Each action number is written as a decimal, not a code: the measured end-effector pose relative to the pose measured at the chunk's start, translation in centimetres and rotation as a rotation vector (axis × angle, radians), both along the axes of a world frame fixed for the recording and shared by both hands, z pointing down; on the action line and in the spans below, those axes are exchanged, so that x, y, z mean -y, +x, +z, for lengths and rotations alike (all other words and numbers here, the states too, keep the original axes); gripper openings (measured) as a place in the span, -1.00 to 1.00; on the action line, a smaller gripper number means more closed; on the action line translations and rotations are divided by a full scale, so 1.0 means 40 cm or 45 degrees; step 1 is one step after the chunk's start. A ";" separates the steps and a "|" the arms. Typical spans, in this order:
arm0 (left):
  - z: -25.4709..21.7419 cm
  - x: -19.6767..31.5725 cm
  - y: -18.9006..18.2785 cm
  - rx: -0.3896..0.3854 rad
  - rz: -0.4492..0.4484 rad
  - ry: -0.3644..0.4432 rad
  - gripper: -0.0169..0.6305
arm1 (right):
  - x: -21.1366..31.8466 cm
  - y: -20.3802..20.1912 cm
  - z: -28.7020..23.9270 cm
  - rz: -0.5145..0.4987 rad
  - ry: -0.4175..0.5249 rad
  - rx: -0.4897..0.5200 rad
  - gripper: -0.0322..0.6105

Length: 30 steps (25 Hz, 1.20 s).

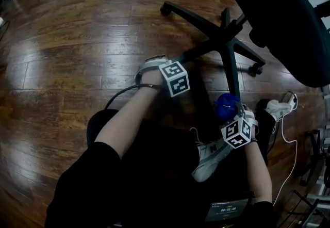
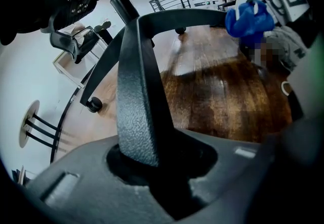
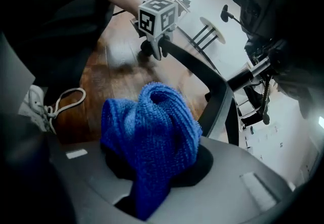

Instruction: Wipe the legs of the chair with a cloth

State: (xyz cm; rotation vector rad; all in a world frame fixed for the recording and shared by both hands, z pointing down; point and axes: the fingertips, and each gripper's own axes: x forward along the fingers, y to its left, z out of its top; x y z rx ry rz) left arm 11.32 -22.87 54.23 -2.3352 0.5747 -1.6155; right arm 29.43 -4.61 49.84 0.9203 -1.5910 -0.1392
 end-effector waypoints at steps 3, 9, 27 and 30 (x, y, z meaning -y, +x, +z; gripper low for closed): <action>-0.002 -0.001 0.002 -0.003 0.002 -0.012 -0.60 | 0.001 0.005 0.004 0.027 -0.010 -0.014 -0.60; -0.007 0.000 0.003 -0.003 -0.003 -0.023 -0.60 | 0.182 -0.001 -0.030 0.081 0.040 -0.089 -0.60; -0.009 0.004 0.002 -0.018 0.021 0.010 -0.60 | 0.281 -0.030 -0.075 0.044 0.154 -0.072 -0.60; -0.003 0.004 0.000 -0.021 0.029 -0.004 -0.60 | 0.148 -0.020 -0.030 0.028 0.091 -0.076 -0.60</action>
